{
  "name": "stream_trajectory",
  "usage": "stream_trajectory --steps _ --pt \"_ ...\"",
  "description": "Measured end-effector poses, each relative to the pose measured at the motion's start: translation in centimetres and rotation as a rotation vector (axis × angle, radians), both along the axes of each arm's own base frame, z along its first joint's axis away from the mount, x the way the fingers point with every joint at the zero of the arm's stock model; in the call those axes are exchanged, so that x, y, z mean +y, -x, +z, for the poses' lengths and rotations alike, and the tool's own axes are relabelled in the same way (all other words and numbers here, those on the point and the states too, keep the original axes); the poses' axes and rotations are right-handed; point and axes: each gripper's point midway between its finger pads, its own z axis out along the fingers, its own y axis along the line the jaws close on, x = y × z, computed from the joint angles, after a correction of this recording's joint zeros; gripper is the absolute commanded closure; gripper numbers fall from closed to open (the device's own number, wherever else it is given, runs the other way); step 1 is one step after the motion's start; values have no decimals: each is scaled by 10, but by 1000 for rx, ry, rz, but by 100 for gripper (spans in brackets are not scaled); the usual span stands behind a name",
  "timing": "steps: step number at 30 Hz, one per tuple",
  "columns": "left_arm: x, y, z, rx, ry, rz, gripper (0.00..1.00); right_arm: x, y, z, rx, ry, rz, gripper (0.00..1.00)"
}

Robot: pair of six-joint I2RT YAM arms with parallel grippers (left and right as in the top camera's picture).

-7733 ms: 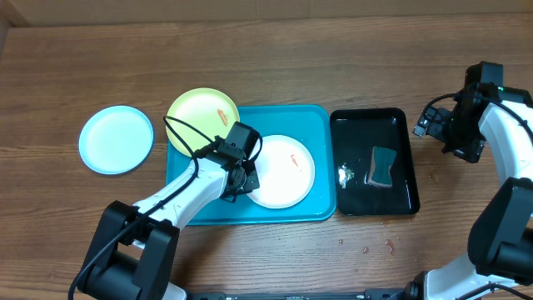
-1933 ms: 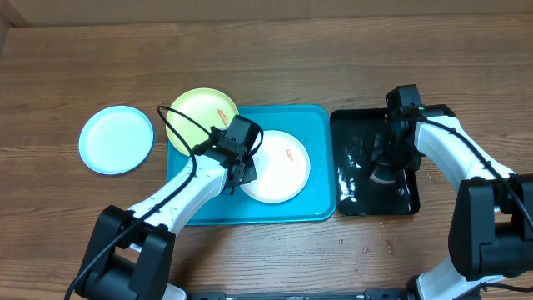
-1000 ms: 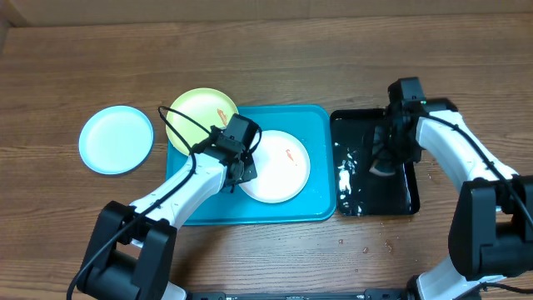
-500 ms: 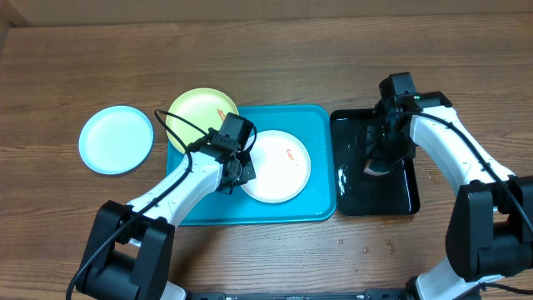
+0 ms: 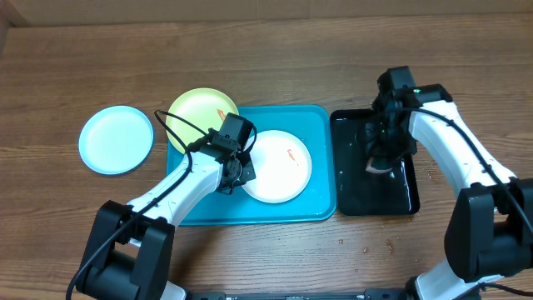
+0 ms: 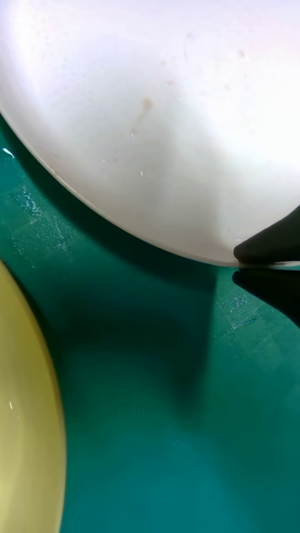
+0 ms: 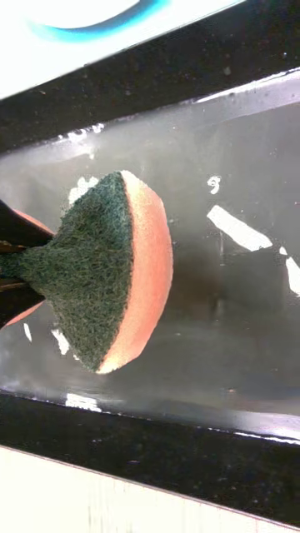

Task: Clean dirty plates on tray and stack at the side
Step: 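Lift the green sponge with the right gripper from the black tray, then move the sponge left onto the pink-white plate held by the left gripper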

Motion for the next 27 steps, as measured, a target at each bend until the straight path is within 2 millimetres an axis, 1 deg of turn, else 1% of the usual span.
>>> stream_trajectory --steps 6,9,11,13,15,19,21,23,25,27 --pt "0 0 0 0 0 0 96 5 5 -14 -3 28 34 96" --pt "0 0 0 0 0 0 96 6 4 -15 -9 33 41 96" --pt "0 0 0 1 1 0 96 5 8 -13 5 39 46 96" --pt "0 0 0 1 1 0 96 3 12 -8 31 48 49 96" --pt "0 0 0 2 2 -1 96 3 12 4 41 53 51 96" --pt "0 0 0 2 2 -1 96 10 -3 36 -1 44 64 96" --pt "0 0 0 2 2 -1 96 21 -11 51 -40 30 88 96" --pt "0 0 0 2 3 -1 96 37 -15 59 -68 6 122 96" --pt "0 0 0 2 3 -1 96 59 -15 63 -88 -25 172 96" --pt "0 0 0 2 3 -1 96 86 -9 64 -94 -51 235 96"
